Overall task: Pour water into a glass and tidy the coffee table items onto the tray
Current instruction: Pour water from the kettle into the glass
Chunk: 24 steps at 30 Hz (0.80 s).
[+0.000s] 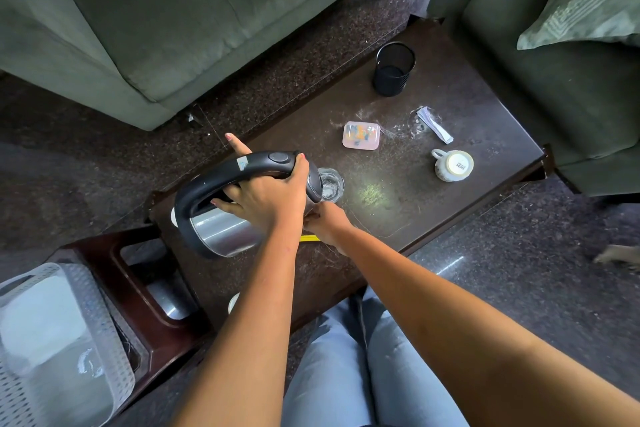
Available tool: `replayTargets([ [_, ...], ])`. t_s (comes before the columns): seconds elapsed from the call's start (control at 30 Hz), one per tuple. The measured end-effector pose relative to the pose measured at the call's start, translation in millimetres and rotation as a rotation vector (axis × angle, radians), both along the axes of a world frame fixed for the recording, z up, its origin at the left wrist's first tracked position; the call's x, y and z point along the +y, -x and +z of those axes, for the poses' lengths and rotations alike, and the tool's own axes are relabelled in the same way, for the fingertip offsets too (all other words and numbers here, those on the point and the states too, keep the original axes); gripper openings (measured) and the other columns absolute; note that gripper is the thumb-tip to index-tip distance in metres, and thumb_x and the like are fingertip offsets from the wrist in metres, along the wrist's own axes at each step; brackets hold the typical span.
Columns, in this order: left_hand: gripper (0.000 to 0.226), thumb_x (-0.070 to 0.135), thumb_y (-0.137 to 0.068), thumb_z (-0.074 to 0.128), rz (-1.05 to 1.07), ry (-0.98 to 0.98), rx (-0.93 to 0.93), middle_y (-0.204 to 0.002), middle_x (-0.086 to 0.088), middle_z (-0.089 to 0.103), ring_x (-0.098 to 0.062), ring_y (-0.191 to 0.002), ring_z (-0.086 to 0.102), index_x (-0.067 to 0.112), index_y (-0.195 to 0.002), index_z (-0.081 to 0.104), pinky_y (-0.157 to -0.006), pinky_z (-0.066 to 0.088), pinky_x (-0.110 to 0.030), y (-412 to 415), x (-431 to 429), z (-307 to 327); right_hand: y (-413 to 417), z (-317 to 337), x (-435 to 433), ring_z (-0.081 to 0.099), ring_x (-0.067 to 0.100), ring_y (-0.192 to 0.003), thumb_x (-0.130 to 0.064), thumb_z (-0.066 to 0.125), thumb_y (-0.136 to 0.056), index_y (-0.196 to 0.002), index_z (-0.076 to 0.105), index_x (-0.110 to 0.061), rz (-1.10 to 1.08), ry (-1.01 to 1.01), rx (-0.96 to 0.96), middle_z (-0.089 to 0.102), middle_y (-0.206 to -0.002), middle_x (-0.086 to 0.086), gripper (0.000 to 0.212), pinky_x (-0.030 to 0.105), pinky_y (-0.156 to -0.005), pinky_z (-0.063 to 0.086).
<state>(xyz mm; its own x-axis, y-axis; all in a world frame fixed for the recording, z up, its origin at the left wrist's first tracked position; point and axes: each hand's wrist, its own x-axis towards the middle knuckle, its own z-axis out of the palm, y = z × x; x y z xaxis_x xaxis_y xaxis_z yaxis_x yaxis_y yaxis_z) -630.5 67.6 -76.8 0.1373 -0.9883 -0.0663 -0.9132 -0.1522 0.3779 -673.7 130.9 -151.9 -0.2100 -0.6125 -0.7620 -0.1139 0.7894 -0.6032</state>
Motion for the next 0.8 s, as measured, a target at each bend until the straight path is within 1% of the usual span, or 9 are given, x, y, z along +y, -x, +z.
replayTargets([
  [0.2, 0.111, 0.069, -0.066, 0.060, -0.002, 0.014, -0.009, -0.138, -0.010, 0.055, -0.036, -0.136, 0.032, 0.028, -0.152, 0.003, -0.115, 0.005, -0.058, -0.5, -0.3, 2.2, 0.5, 1.8, 0.9, 0.061, 0.027, -0.099, -0.007, 0.054, -0.083, -0.101, 0.069, -0.004, 0.008, 0.016, 0.002, 0.071, -0.102, 0.013, 0.024, 0.033, -0.081, 0.049],
  [0.3, 0.111, 0.069, -0.066, 0.060, -0.003, 0.015, -0.012, -0.138, -0.011, 0.054, -0.037, -0.137, 0.032, 0.027, -0.152, 0.003, -0.115, 0.005, -0.058, -0.7, -1.6, 3.2, 0.5, 3.6, -0.1, 0.061, 0.027, -0.100, -0.005, 0.053, -0.083, -0.104, 0.069, -0.009, 0.012, 0.027, 0.004, 0.071, -0.103, 0.012, 0.027, 0.033, -0.082, 0.048],
  [0.4, 0.111, 0.069, -0.067, 0.060, -0.006, 0.015, -0.017, -0.136, -0.012, 0.056, -0.037, -0.135, 0.034, 0.026, -0.152, 0.003, -0.115, 0.006, -0.058, -0.8, -1.5, 4.8, -0.3, 4.0, -1.3, 0.061, 0.029, -0.100, -0.006, 0.054, -0.083, -0.102, 0.069, -0.005, 0.017, 0.015, 0.007, 0.070, -0.103, 0.013, 0.025, 0.034, -0.081, 0.049],
  [0.53, 0.111, 0.069, -0.066, 0.060, -0.004, 0.021, -0.012, -0.135, -0.012, 0.057, -0.037, -0.135, 0.034, 0.026, -0.152, 0.004, -0.115, 0.005, -0.058, 0.0, -2.0, 6.3, -0.9, 4.5, -2.1, 0.062, 0.026, -0.100, -0.008, 0.056, -0.083, -0.104, 0.070, -0.008, 0.005, 0.019, -0.003, 0.071, -0.104, 0.011, 0.025, 0.031, -0.081, 0.048],
  [0.6, 0.111, 0.068, -0.066, 0.060, -0.002, 0.021, -0.007, -0.134, -0.012, 0.058, -0.037, -0.135, 0.034, 0.026, -0.152, 0.004, -0.115, 0.005, -0.058, 0.3, -2.5, 6.5, -0.5, 4.9, -2.3, 0.062, 0.026, -0.100, -0.008, 0.055, -0.084, -0.106, 0.069, -0.009, 0.006, 0.023, -0.004, 0.070, -0.105, 0.011, 0.026, 0.032, -0.083, 0.048],
  [0.8, 0.111, 0.068, -0.066, 0.060, -0.001, 0.020, -0.013, -0.134, -0.012, 0.057, -0.037, -0.136, 0.033, 0.027, -0.152, 0.003, -0.115, 0.005, -0.058, -0.6, -2.7, 7.8, -0.2, 6.0, -3.0, 0.062, 0.026, -0.099, -0.007, 0.055, -0.084, -0.105, 0.068, -0.004, 0.007, 0.022, -0.005, 0.070, -0.104, 0.012, 0.024, 0.031, -0.081, 0.048],
])
